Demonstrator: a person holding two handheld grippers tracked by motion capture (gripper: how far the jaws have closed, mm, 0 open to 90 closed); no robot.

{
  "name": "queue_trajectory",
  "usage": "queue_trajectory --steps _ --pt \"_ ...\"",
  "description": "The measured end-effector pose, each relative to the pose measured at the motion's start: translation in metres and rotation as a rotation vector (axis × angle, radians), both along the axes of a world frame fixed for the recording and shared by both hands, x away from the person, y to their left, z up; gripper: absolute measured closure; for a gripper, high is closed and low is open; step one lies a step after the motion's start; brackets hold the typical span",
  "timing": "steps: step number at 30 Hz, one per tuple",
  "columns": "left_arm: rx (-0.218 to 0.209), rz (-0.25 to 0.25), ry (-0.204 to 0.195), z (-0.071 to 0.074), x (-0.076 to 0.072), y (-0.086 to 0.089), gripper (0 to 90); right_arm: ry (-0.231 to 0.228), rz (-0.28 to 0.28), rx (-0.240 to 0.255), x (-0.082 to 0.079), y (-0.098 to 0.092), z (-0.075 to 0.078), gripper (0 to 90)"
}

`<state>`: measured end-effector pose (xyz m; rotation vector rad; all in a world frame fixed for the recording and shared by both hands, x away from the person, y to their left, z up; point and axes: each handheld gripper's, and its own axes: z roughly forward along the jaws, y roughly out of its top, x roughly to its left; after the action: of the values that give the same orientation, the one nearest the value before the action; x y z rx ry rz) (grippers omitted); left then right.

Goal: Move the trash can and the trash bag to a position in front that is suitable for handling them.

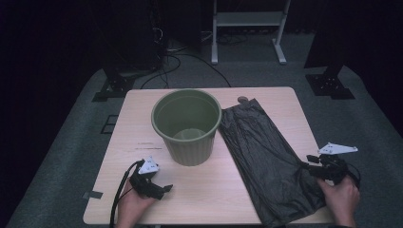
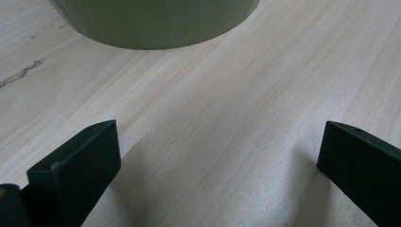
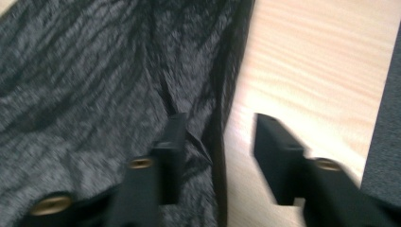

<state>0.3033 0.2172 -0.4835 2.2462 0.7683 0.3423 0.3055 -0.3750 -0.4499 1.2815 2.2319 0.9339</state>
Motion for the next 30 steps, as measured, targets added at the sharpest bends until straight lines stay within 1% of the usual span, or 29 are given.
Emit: queue_trajectory --steps 1,2,3,4,5,8,10,14,16,22,25,27,30 --pt "0.000 0.000 0.000 0.000 0.000 0.000 0.0 -0.003 -0.004 -0.002 0.000 0.003 0.003 43.8" --pt "0.000 0.000 0.000 0.000 0.000 0.000 0.0 -0.006 0.003 0.000 -0.001 0.009 0.006 35.5" --pt "0.000 0.000 0.000 0.000 0.000 0.000 0.0 -0.004 0.004 -0.005 0.000 0.012 0.008 29.3" --pt "0.000 0.000 0.000 0.000 0.000 0.000 0.0 0.004 -0.003 -0.022 0.001 0.019 0.010 19.1" --pt "0.000 0.000 0.000 0.000 0.000 0.000 0.0 0.004 -0.005 -0.028 0.002 0.025 0.012 14.4" --pt "0.000 0.000 0.000 0.000 0.000 0.000 0.0 0.002 0.047 -0.033 0.004 0.039 0.014 12.6" --pt "0.000 0.000 0.000 0.000 0.000 0.000 0.0 -0.003 0.073 -0.031 0.005 0.048 0.015 9.6" --pt "0.000 0.000 0.000 0.000 0.000 0.000 0.0 0.002 0.093 -0.012 0.009 0.063 0.013 8.1" --pt "0.000 0.002 0.000 0.000 0.000 0.000 0.0 -0.001 0.101 0.001 0.012 0.070 0.009 8.1" --pt "0.000 0.004 0.000 0.000 0.000 0.000 0.0 -0.001 0.138 0.004 0.025 0.093 -0.013 8.1" --pt "0.000 0.006 0.000 0.000 0.000 -0.001 0.0 -0.001 0.149 0.006 0.029 0.097 -0.021 8.1" --pt "0.001 0.017 0.000 0.000 0.000 -0.001 0.0 -0.004 0.155 0.009 0.032 0.100 -0.026 8.1" --pt "0.002 0.030 0.000 0.000 0.001 -0.001 0.0 -0.011 0.168 0.009 0.032 0.103 -0.031 8.1"
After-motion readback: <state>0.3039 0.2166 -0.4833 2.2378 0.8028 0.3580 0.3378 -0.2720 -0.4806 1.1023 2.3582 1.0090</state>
